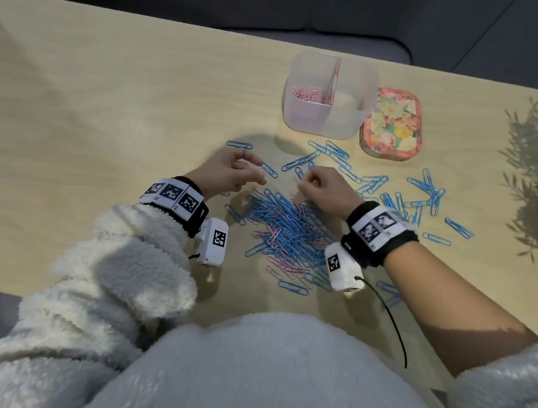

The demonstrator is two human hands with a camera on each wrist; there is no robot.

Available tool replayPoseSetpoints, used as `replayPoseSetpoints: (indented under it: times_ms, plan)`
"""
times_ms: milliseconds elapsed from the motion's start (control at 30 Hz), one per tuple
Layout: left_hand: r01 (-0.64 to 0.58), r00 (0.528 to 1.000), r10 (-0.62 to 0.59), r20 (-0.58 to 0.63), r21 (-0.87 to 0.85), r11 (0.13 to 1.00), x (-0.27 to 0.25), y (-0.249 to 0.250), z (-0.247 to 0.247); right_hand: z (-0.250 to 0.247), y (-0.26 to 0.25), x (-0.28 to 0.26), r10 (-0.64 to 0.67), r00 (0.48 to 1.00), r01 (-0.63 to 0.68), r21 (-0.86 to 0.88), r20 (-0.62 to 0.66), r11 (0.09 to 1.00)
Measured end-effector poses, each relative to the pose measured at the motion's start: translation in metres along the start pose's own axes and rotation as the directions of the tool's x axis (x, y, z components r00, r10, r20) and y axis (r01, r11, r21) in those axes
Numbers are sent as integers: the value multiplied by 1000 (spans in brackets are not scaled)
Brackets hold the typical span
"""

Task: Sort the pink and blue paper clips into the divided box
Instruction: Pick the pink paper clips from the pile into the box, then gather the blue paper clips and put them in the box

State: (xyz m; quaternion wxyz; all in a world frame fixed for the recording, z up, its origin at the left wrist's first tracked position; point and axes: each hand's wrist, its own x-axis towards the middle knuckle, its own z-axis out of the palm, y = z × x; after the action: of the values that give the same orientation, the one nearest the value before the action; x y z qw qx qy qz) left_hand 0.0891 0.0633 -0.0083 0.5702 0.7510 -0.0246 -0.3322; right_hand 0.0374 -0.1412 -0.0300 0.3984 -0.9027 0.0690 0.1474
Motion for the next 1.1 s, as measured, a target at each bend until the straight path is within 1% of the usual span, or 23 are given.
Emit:
replayPoseSetpoints:
  times_ms: [67,100,167,200,267,300,333,400,467,500,533,567,600,633,667,700,733,800,867,933,1000,1033,1100]
  plan:
    - [64,998,-64,3,-23,998,3,-2,0,-10,2,-1,93,996,-95,255,18,962]
    - [109,994,-109,0,-47,993,6,-2,0,-13,3,-2,136,989,-148,391,56,909]
    - [171,985,-172,-6,-50,984,9,-1,0,-16,4,-4,175,976,-218,631,131,745]
    - [163,986,-163,-19,-4,987,10,-1,1,-15,4,-4,183,971,-239,713,156,659]
    - [70,997,-61,-54,173,983,10,-3,1,-14,4,-4,199,961,-268,812,190,518]
    - [10,998,7,-60,269,963,10,-5,2,-14,3,-3,207,957,-278,841,202,464]
    - [-47,996,69,-53,340,939,10,-7,3,-13,3,-3,218,952,-289,858,213,424]
    - [-102,991,127,-34,410,906,13,-13,4,-14,0,-3,236,939,-327,856,248,400]
    - [-94,992,123,-36,457,885,15,-18,3,-13,-3,-4,257,921,-377,832,292,408]
    - [-86,993,113,-30,470,879,16,-20,3,-12,-5,-5,277,915,-392,807,292,442]
    - [-81,995,101,-16,473,877,16,-20,2,-10,-6,-5,300,920,-381,758,252,530]
    - [-75,996,85,1,468,881,15,-20,1,-8,-7,-5,306,936,-341,662,172,668]
    - [-68,998,68,16,471,880,14,-20,1,-4,-7,-5,279,958,-276,506,72,817]
    - [-68,998,66,22,494,867,13,-19,1,-1,-7,-5,214,977,-198,308,-19,931]
    - [-74,997,74,21,534,842,13,-19,1,3,-7,-5,149,987,-141,118,-66,983]
    - [-85,996,91,18,577,813,13,-20,2,5,-9,-5,125,990,-127,-37,-70,991]
    - [-93,994,107,14,611,786,12,-20,2,7,-11,-6,123,991,-131,-151,-59,980]
    - [-118,989,148,12,672,731,11,-20,3,10,-14,-7,143,990,-144,-263,-23,954]
    - [-147,983,180,34,735,663,8,-18,4,12,-16,-6,160,987,-147,-278,25,949]
    - [-178,978,190,82,802,570,7,-15,5,13,-16,-5,161,984,-136,-261,76,956]
    - [-191,978,171,120,846,499,6,-14,7,9,-15,-2,143,985,-126,-168,93,978]
    - [-192,979,157,130,847,496,4,-15,8,3,-16,0,136,987,-128,-89,85,988]
    - [-182,983,131,132,823,538,2,-17,9,-14,-24,4,140,986,-150,123,90,981]
